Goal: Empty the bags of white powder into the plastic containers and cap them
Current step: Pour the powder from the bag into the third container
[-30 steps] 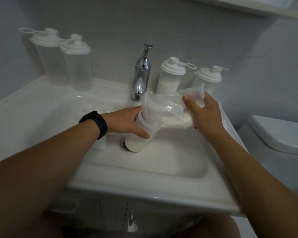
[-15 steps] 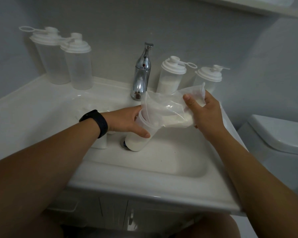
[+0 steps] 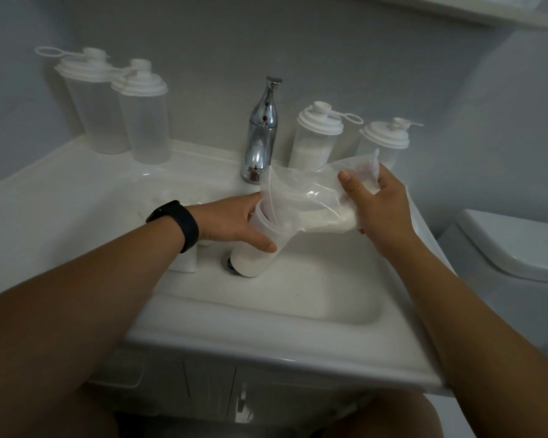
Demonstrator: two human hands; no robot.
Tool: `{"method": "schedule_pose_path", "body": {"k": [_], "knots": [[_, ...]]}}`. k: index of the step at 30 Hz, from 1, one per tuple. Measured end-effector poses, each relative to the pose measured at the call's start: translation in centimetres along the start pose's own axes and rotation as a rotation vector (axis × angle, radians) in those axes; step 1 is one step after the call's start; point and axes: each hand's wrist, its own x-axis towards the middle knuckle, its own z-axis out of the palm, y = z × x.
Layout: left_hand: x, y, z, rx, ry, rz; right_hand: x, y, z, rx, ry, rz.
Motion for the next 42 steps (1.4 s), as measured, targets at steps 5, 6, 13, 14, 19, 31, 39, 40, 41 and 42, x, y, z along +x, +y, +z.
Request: {"method": "schedule_pose_path", "body": {"k": [5,6,13,14,19,31,39,40,41,42], "knots": [[0.03,-0.16,-0.06,0.012,-0.008,-0.008,0.05,-0.13,-0.09,-0.003,0.009,-0.012],[-0.01,-0.09,-0.04,0.014,-0.013,-0.006,0.09,-0.14,-0.15,-0.003,0.011,-0.016],[0.00,-0.15,-0.01,0.009,-0.022,0.002,0.14,0.06,-0.15,0.014,-0.002,-0.026],[-0.04,-0.17,-0.01,0.006,-0.022,0.003,0.14,0.11,-0.12,0.012,-0.007,-0.028],[0.00,-0.11,-0.01,-0.006,-0.025,0.004,0.18,0.20,-0.15,0.007,-0.007,-0.034],[0.14,-0.06,-0.02,0.024,-0.016,-0.001,0.23,0.38,-0.07,0.001,-0.006,-0.018],[0.15,-0.30,-0.09,0.022,-0.017,-0.010,0.18,0.14,-0.12,0.014,-0.007,-0.029],[0.15,-0.31,-0.09,0.020,-0.017,-0.010,0.16,0.07,-0.12,0.013,-0.009,-0.029],[0.15,-0.31,-0.09,0.021,-0.015,-0.011,0.14,0.04,-0.11,0.014,-0.015,-0.027],[0.16,-0.24,-0.09,0.023,-0.014,-0.011,0.13,0.04,-0.10,0.016,-0.020,-0.024]]}}
